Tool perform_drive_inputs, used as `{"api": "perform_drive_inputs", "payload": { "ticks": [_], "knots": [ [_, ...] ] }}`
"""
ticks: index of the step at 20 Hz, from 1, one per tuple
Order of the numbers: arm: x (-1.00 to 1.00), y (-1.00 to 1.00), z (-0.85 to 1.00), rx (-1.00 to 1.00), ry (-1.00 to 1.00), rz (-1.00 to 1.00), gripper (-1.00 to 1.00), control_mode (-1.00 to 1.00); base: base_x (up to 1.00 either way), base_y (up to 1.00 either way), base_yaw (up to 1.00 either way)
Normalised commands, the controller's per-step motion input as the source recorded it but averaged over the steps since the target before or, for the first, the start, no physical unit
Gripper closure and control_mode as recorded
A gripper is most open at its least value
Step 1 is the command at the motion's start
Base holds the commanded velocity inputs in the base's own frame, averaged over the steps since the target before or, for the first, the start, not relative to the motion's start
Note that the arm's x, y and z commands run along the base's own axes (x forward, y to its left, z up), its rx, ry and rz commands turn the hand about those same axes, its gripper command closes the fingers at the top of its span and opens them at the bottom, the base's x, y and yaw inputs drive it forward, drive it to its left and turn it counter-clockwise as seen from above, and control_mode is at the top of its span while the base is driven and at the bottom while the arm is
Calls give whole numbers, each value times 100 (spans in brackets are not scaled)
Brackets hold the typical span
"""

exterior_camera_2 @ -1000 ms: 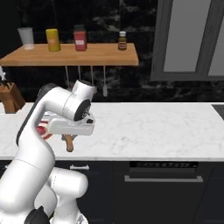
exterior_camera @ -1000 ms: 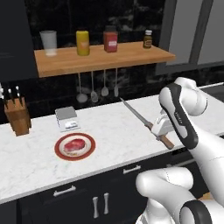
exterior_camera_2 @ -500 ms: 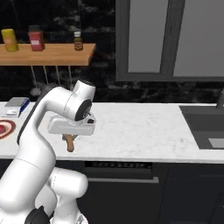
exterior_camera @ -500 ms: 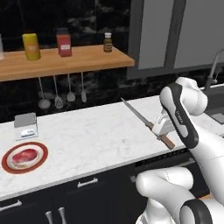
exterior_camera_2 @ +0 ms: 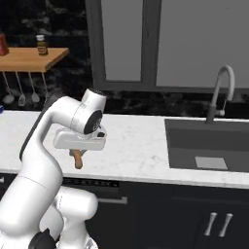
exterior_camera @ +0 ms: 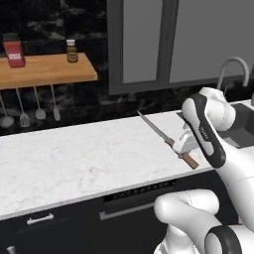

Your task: Pick up the knife from the drawer and place it on the cutting board. Then place the meat from the plate to the cutting board.

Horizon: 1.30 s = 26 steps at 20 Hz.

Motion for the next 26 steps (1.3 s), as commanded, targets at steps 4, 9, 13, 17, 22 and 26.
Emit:
{"api": "perform_drive_inputs", "payload": {
  "ticks": [4,9,13,17,22,26],
  "knots": [
    [0,0,0,0,0,0,100,100,-3,-92,16],
    [0,0,0,0,0,0,100,100,-13,-87,16],
    [0,0,0,0,0,0,100,100,-22,-74,14],
    [0,0,0,0,0,0,100,100,-23,-67,9],
    [0,0,0,0,0,0,100,100,-18,-78,6],
    [0,0,0,0,0,0,100,100,-11,-89,4]
  ]
}}
